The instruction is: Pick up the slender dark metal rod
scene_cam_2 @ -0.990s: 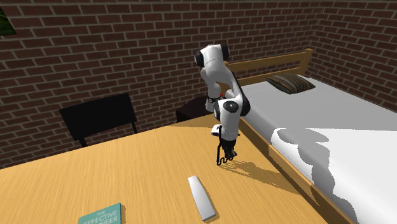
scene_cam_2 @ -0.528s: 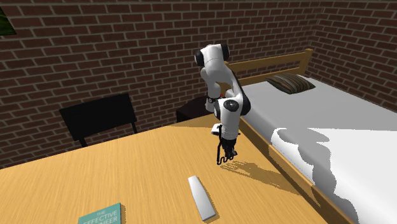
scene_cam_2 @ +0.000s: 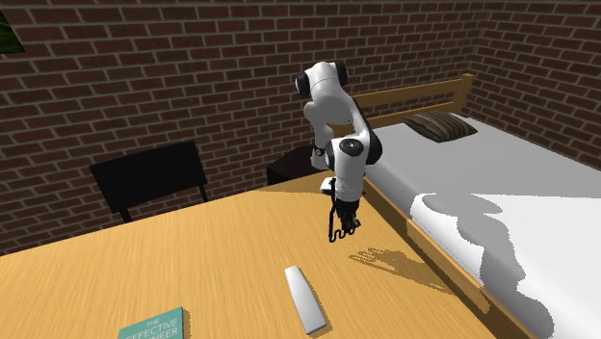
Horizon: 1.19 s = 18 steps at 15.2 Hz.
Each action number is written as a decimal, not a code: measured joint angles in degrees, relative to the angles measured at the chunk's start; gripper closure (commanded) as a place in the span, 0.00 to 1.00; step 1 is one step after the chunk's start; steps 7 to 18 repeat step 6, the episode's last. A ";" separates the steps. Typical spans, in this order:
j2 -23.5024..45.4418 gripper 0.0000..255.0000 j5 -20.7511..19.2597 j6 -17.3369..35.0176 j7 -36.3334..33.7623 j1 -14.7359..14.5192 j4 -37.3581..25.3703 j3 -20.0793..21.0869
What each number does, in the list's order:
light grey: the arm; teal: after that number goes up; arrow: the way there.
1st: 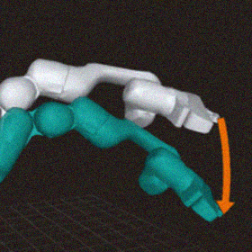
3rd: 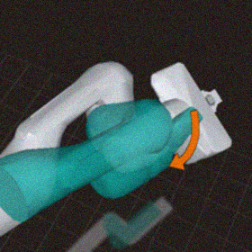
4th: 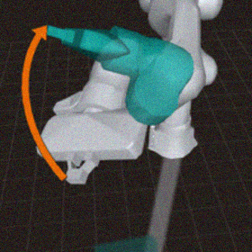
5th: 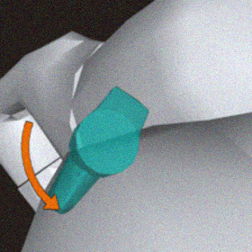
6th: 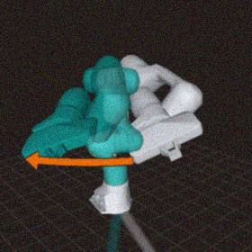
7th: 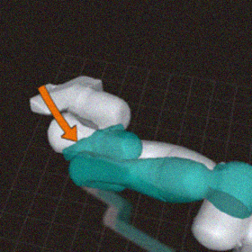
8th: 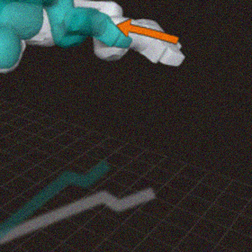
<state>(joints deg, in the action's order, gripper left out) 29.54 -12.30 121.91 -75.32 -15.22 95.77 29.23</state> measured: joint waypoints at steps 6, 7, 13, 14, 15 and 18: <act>-1.70 1.00 0.97 -3.38 0.42 0.24 -1.86 0.61; -1.70 1.00 0.97 -3.38 0.42 0.24 -1.86 0.61; -1.70 1.00 0.97 -3.38 0.42 0.24 -1.86 0.61; -1.70 1.00 0.97 -3.38 0.42 0.24 -1.86 0.61; -1.70 1.00 0.97 -3.38 0.42 0.24 -1.86 0.61; -1.70 1.00 0.97 -3.38 0.42 0.24 -1.86 0.61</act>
